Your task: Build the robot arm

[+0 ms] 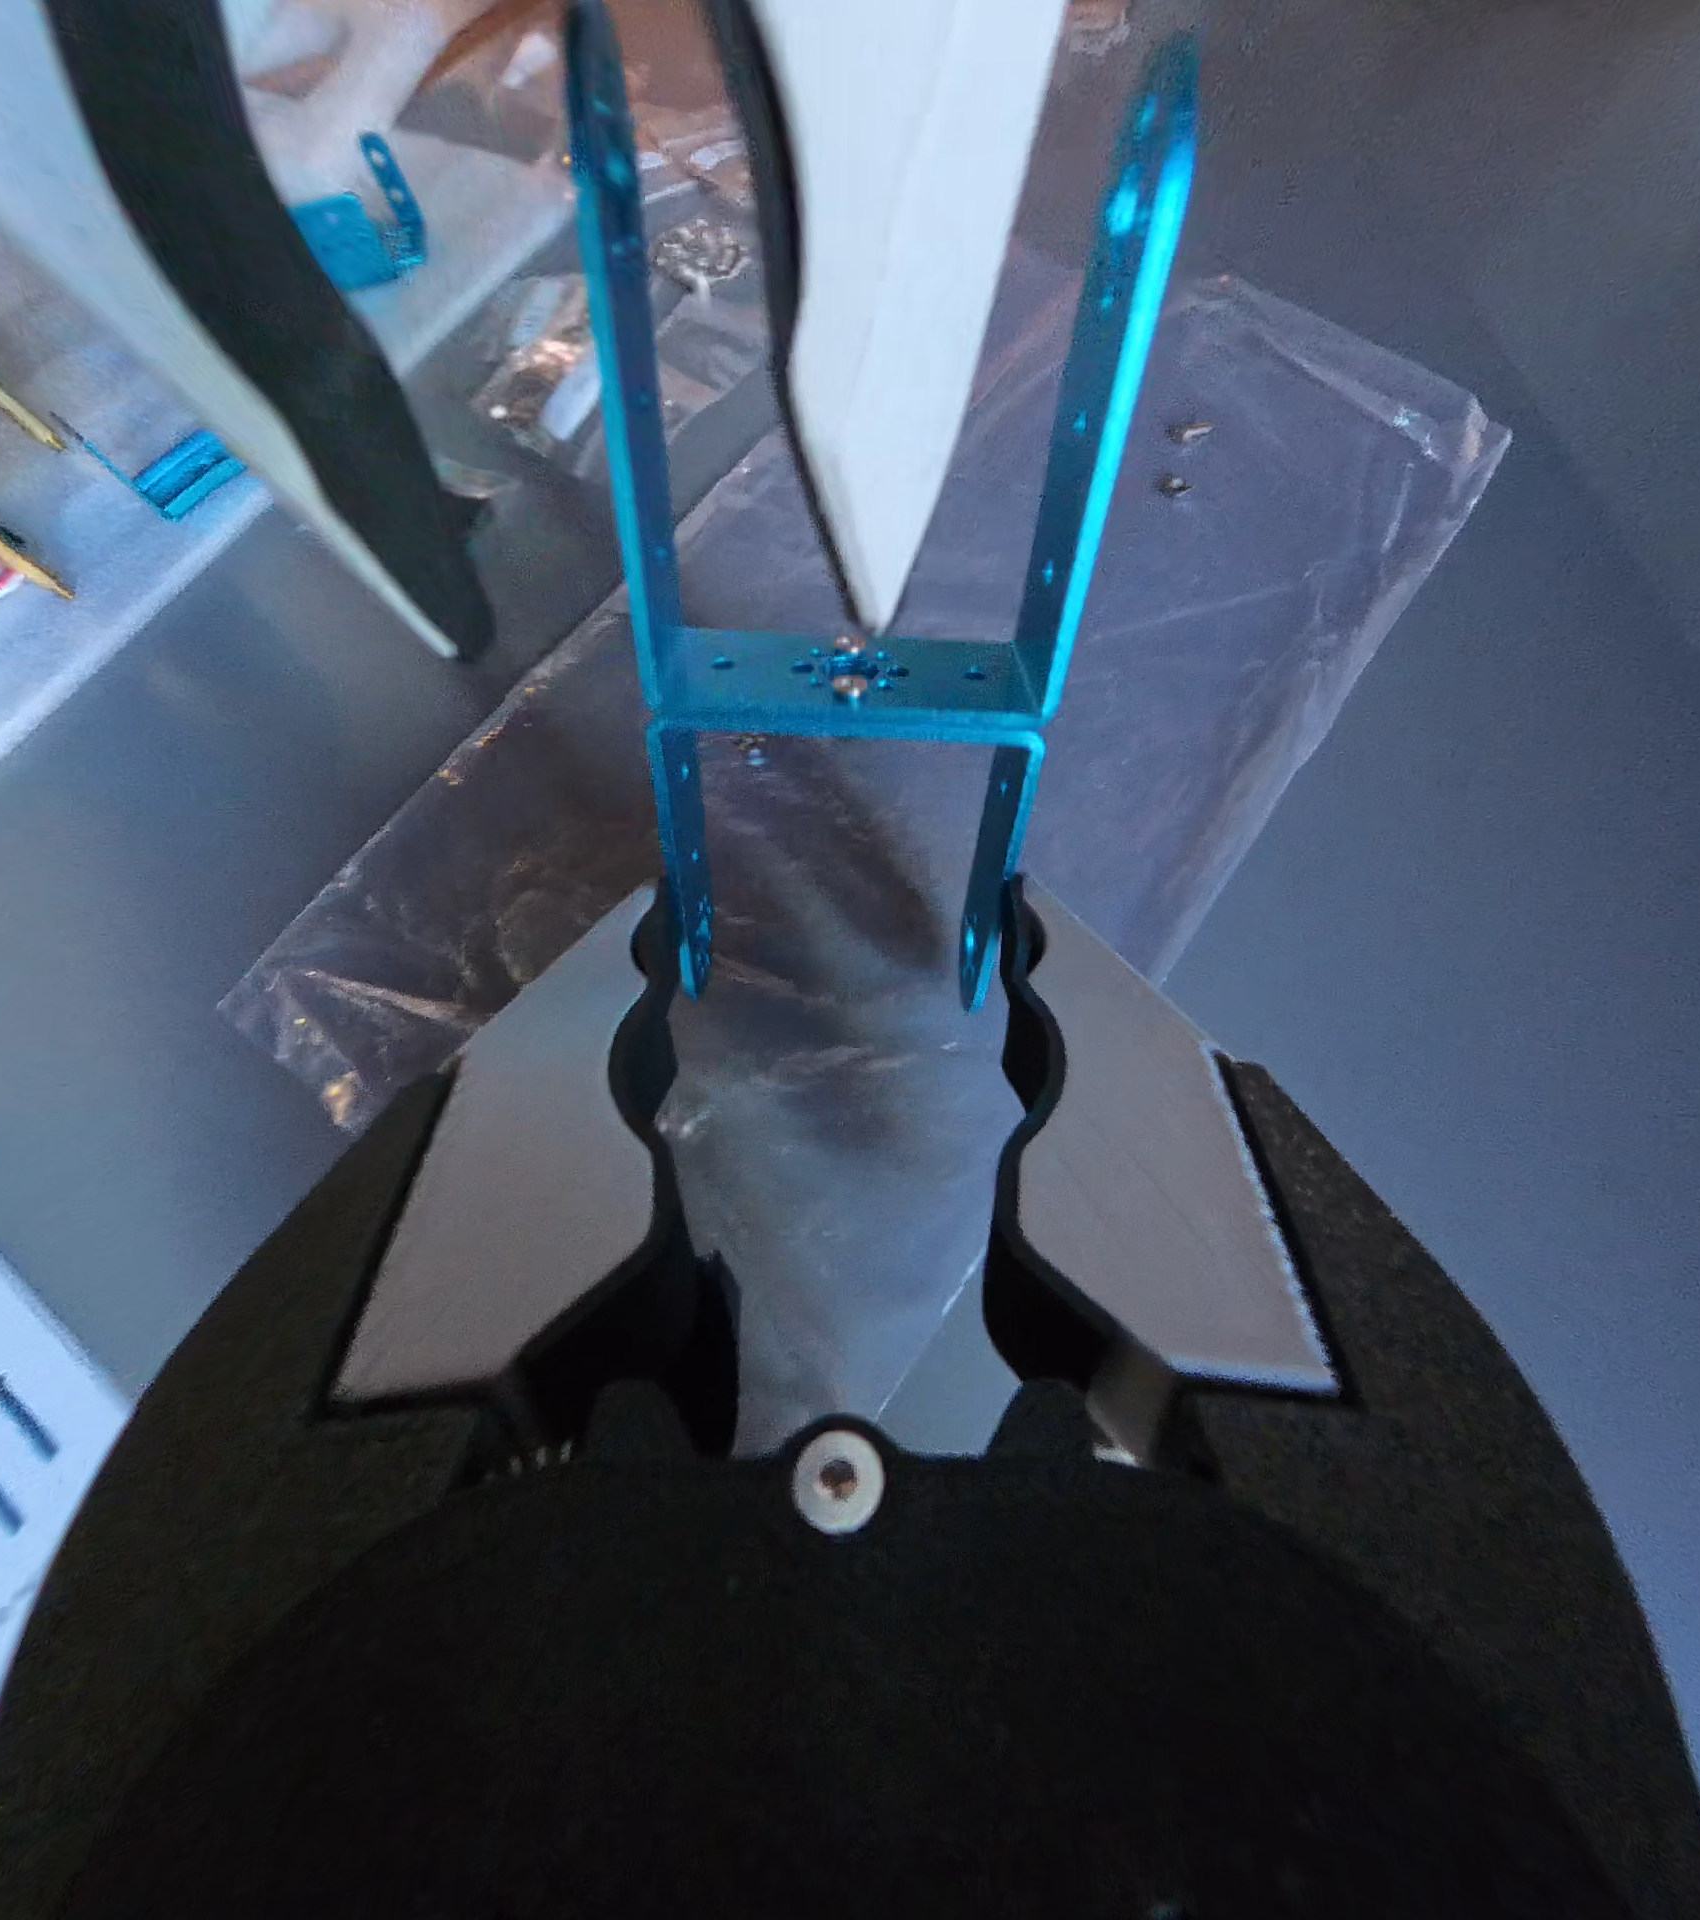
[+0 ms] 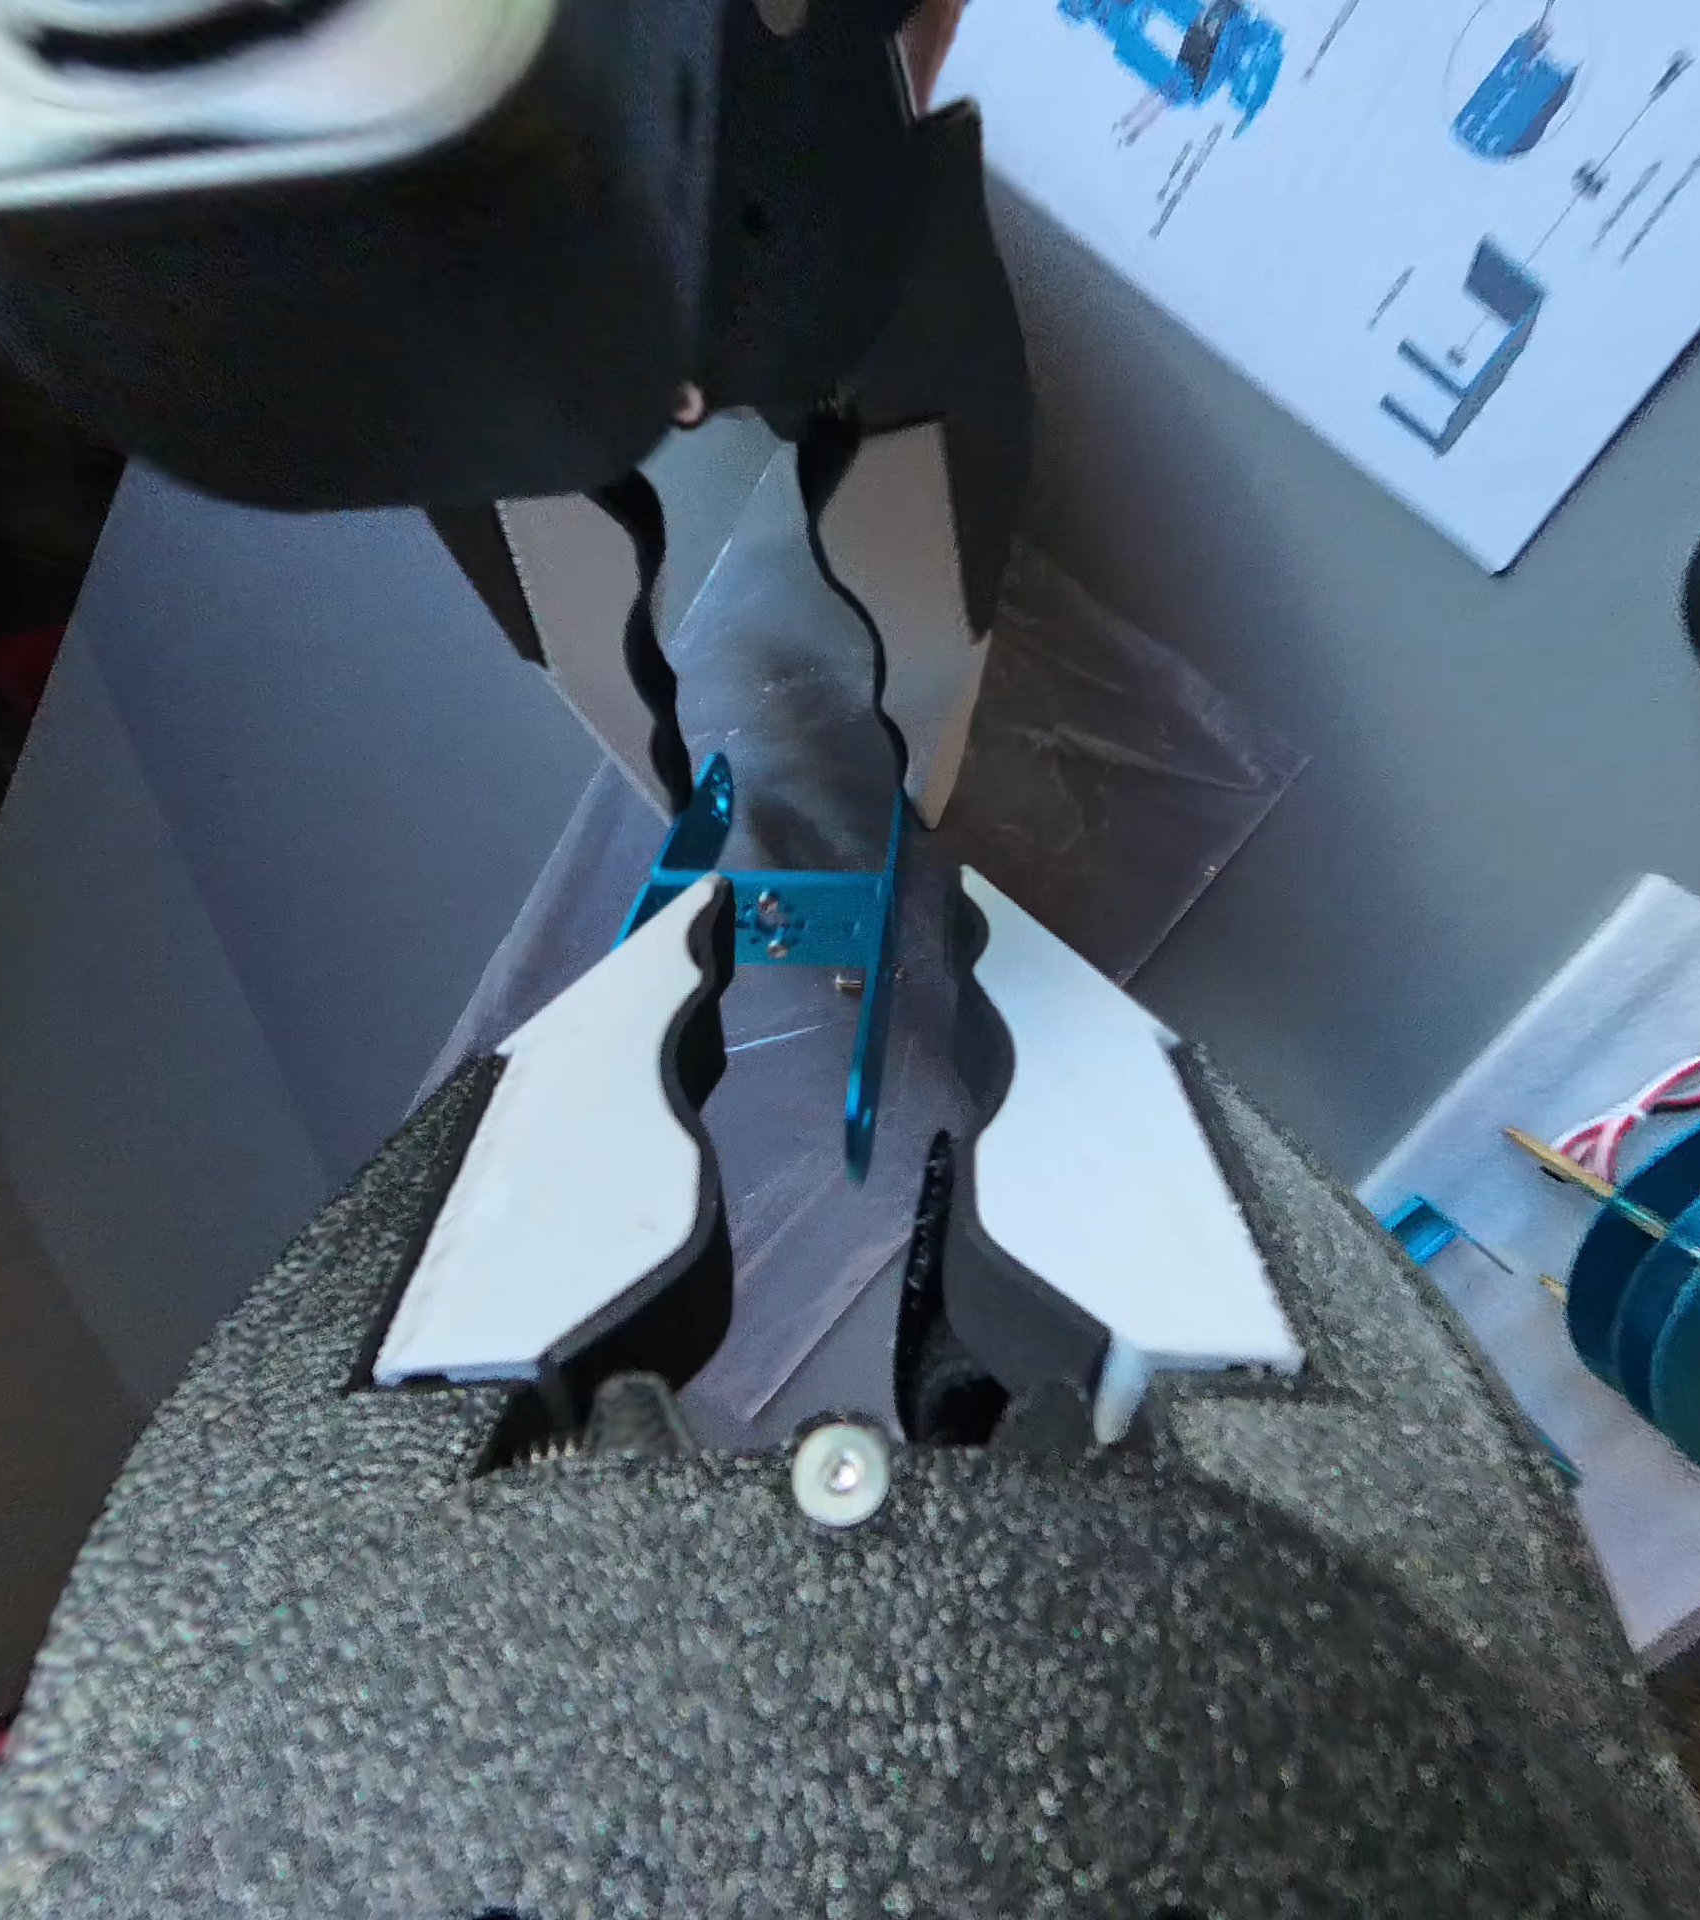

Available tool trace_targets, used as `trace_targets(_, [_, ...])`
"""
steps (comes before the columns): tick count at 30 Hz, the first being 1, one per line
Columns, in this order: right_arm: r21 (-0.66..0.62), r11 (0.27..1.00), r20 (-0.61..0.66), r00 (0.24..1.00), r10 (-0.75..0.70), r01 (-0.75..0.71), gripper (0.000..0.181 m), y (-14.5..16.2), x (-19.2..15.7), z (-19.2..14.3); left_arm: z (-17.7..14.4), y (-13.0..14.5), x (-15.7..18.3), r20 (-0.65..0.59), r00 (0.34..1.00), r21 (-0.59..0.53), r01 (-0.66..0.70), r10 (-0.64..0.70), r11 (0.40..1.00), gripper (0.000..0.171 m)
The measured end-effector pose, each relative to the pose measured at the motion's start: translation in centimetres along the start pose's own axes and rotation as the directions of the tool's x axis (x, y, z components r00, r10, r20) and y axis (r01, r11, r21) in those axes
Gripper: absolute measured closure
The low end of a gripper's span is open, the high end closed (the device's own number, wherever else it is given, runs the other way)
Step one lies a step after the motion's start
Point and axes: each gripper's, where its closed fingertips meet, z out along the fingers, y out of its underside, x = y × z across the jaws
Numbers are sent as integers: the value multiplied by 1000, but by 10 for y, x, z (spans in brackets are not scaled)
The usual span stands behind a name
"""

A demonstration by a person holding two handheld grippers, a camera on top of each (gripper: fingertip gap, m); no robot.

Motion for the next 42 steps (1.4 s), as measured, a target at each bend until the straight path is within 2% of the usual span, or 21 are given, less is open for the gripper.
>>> trace_targets(2, [36,999,14,1000,19,-19,150,-1,2,3,3,7,2,-4,1000,-26,-13,13,1000,111])
trace_targets(4, [109,992,-51,997,65,-60,153,2,14,-7,4,14,3,11,999,-69,-46,47,997,111])
trace_targets(6, [224,967,-117,981,153,-124,154,15,22,-24,3,13,5,17,997,-65,-68,69,996,111])
trace_targets(8, [325,914,-84,955,285,-244,152,38,18,-31,3,14,5,5,998,-67,-55,56,996,111])
trace_targets(11, [387,809,104,892,439,-443,144,69,-12,-6,2,15,3,0,999,-67,-47,47,997,111])
trace_targets(13, [361,788,136,864,485,-499,144,92,-33,24,2,16,8,-26,997,-94,-70,68,993,109])
trace_targets(15, [372,779,137,860,492,-505,145,101,-49,46,4,6,12,-44,995,-98,-96,92,991,83])
trace_targets(16, [379,777,136,860,491,-503,146,103,-53,54,7,0,14,-57,994,-111,-103,98,988,79])
trace_targets(19, [398,749,119,839,531,-530,148,110,-42,64,22,-7,20,-122,989,-203,-104,81,974,74])
trace_targets(22, [459,702,149,826,543,-545,155,108,-30,55,37,-2,22,-147,988,-293,-88,47,952,81])
trace_targets(24, [481,703,136,837,530,-524,159,109,-27,52,39,0,18,-138,990,-322,-60,15,945,89])
trace_targets(26, [501,722,66,853,518,-478,159,110,-21,49,38,2,15,-130,991,-330,-50,7,943,95])
trace_targets(30, [501,780,15,905,424,-374,160,106,-19,40,37,2,16,-151,988,-333,-38,-13,942,106])
trace_targets(32, [534,756,84,914,398,-378,160,97,-15,34,37,2,15,-141,990,-333,-53,6,942,106])
trace_targets(34, [488,763,169,904,393,-423,158,97,-12,40,32,4,17,-142,989,-327,-83,38,942,106])
trace_targets(38, [510,754,182,909,376,-414,160,91,-3,44,5,6,-1,-46,989,-297,-146,138,944,107])
trace_targets(42, [448,808,167,924,343,-381,160,82,-7,51,-26,22,-21,-8,998,-290,-67,68,955,107])
